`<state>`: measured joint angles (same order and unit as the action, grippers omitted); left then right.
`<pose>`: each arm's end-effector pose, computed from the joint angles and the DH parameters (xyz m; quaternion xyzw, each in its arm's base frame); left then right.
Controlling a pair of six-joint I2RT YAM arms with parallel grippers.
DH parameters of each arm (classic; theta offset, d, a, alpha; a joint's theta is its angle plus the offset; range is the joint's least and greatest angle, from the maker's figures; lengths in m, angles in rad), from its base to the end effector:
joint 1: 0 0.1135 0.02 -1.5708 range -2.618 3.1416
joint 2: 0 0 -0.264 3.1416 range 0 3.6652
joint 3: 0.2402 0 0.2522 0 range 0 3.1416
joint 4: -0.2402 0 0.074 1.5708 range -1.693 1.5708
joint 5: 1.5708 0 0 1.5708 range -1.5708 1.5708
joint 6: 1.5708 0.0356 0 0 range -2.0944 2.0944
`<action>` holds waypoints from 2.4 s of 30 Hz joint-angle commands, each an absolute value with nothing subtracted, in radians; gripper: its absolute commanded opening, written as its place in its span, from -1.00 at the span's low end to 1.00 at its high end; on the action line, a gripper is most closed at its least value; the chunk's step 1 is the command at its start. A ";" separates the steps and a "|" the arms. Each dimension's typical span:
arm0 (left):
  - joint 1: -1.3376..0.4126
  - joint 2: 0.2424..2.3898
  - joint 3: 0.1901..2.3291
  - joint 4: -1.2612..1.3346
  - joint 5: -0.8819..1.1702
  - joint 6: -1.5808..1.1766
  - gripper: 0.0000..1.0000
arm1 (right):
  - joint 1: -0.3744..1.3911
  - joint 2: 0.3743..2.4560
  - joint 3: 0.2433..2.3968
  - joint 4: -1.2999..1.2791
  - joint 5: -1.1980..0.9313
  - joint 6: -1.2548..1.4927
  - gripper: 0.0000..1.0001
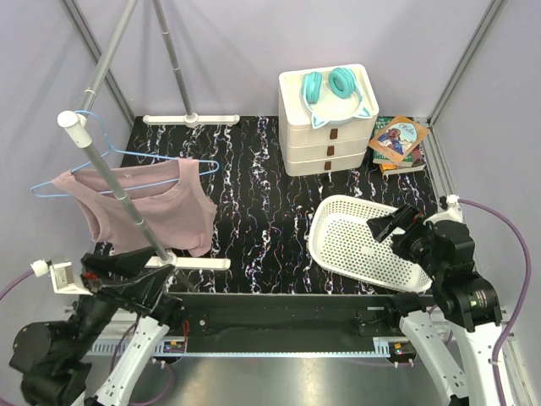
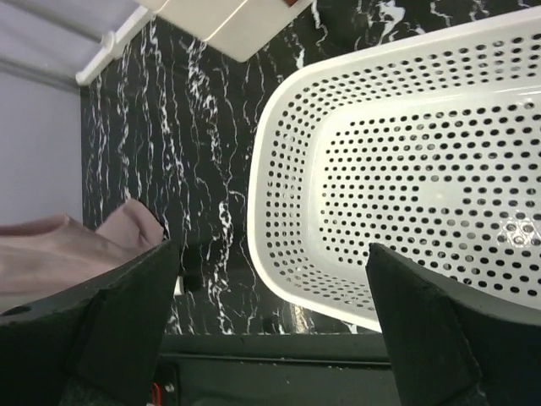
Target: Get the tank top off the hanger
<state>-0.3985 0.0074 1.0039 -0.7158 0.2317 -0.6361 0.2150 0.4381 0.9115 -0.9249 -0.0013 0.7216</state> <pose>-0.0556 0.0145 0.3838 0.0209 0.6039 -0.4529 0.6555 0.0686 0.0150 0.3428 0.2120 0.8205 0.2401 0.4735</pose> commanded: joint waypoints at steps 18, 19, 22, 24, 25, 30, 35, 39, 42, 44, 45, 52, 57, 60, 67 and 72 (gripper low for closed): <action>-0.502 -0.032 1.175 -1.229 -0.077 -0.655 0.98 | 0.806 1.218 1.440 -0.445 -0.204 0.329 0.99; -0.506 -0.032 1.181 -1.241 -0.084 -0.661 0.98 | 0.831 1.244 1.468 -0.425 -0.206 0.295 0.99; -0.525 -0.032 1.196 -1.267 -0.095 -0.678 0.98 | 0.891 1.337 1.578 -0.368 -0.270 0.154 0.99; -0.537 -0.035 1.209 -1.278 -0.100 -0.689 0.98 | 0.907 1.417 1.674 -0.348 -0.348 0.056 0.99; -0.540 -0.038 1.212 -1.288 -0.104 -0.693 0.98 | 0.914 1.443 1.710 -0.347 -0.382 0.028 0.99; -0.561 -0.058 1.242 -1.321 -0.118 -0.724 0.98 | 0.914 1.637 1.917 -0.348 -0.468 -0.100 0.99; -0.600 -0.072 1.278 -1.365 -0.138 -0.762 0.98 | 0.913 1.784 2.058 -0.357 -0.512 -0.149 0.99; -0.641 -0.081 1.276 -1.376 -0.146 -0.802 0.98 | 0.917 1.906 2.199 -0.388 -0.572 -0.130 0.87; -0.661 -0.094 1.272 -1.373 -0.149 -0.825 0.98 | 0.940 1.994 2.302 -0.419 -0.597 -0.121 0.69; -0.669 -0.098 1.270 -1.370 -0.152 -0.833 0.98 | 0.957 2.054 2.374 -0.439 -0.606 -0.123 0.51; -0.672 -0.100 1.269 -1.370 -0.153 -0.833 0.98 | 0.977 2.075 2.403 -0.475 -0.595 -0.127 0.41; -0.673 -0.098 1.252 -1.342 -0.129 -0.830 0.98 | 1.005 2.171 2.534 -0.540 -0.520 -0.133 -0.51; -0.672 -0.098 1.223 -1.318 -0.107 -0.822 0.98 | 1.008 2.125 2.530 -0.538 -0.488 -0.120 -0.98; -0.672 -0.098 1.203 -1.295 -0.091 -0.822 0.98 | 1.006 2.100 2.539 -0.535 -0.469 -0.100 -1.00; -0.672 -0.094 1.160 -1.233 -0.043 -0.816 0.98 | 1.006 2.063 2.571 -0.514 -0.362 -0.038 -1.00; -0.672 -0.061 1.132 -1.186 0.046 -0.785 0.98 | 1.008 2.043 2.580 -0.476 -0.290 0.036 -1.00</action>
<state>-0.6674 0.0071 1.1503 -1.2846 -0.0536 -0.8192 1.0100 2.1380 2.5153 -0.5724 -0.3729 -0.0456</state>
